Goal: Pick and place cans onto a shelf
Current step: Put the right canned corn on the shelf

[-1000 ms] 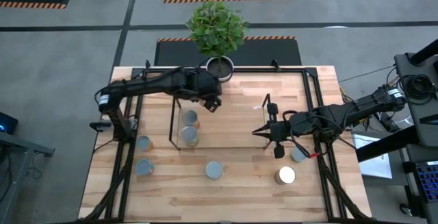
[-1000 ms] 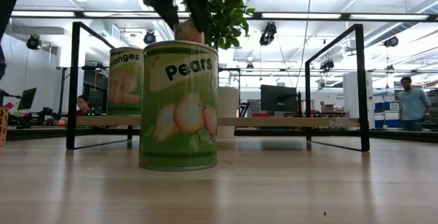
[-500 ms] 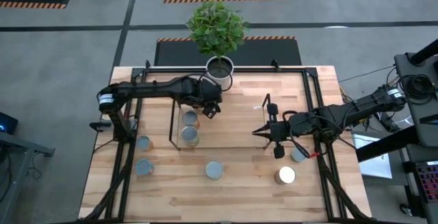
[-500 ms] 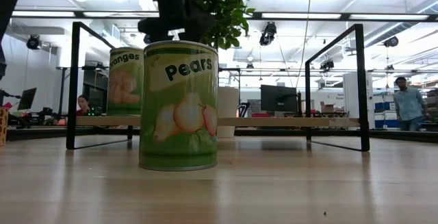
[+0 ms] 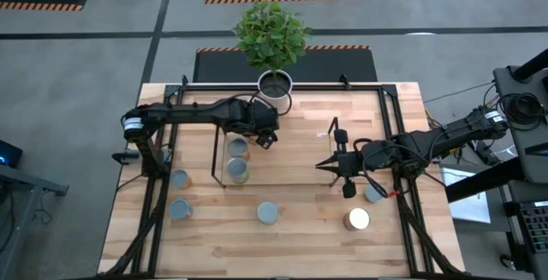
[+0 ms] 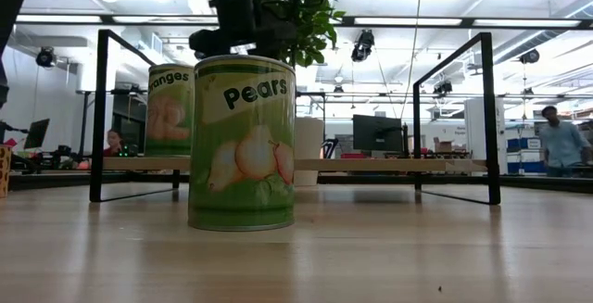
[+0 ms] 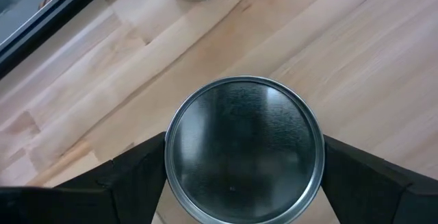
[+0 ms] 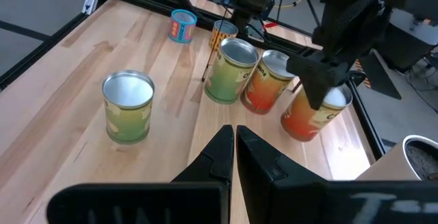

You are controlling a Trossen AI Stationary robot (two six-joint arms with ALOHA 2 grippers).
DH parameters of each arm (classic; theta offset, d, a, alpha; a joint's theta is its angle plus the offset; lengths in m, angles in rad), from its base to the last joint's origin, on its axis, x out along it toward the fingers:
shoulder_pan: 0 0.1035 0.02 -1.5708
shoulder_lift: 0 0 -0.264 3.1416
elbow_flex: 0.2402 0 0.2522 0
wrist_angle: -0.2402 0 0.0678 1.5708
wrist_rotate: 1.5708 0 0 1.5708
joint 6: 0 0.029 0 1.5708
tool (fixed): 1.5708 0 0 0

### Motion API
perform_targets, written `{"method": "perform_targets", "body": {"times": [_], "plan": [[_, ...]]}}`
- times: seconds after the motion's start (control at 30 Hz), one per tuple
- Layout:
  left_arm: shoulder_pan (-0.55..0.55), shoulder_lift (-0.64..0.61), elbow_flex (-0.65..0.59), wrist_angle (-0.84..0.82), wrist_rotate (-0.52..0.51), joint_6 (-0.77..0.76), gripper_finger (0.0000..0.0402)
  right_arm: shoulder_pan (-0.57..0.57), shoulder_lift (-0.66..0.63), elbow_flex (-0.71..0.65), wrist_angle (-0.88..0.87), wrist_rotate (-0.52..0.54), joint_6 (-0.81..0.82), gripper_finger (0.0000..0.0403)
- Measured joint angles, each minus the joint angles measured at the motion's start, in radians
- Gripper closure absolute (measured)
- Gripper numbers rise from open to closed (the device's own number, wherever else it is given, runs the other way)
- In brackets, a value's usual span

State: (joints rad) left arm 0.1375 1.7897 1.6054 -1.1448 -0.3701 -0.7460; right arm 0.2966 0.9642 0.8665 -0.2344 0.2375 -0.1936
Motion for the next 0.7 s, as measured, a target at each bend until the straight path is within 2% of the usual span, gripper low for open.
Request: {"method": "perform_targets", "body": {"times": [0.7], "plan": [[-0.019, 0.0, -0.069, 0.064, 0.014, -0.078, 0.0078, 0.0, 0.0, 0.0, -0.001, 0.0, 0.0, 0.0394]]}}
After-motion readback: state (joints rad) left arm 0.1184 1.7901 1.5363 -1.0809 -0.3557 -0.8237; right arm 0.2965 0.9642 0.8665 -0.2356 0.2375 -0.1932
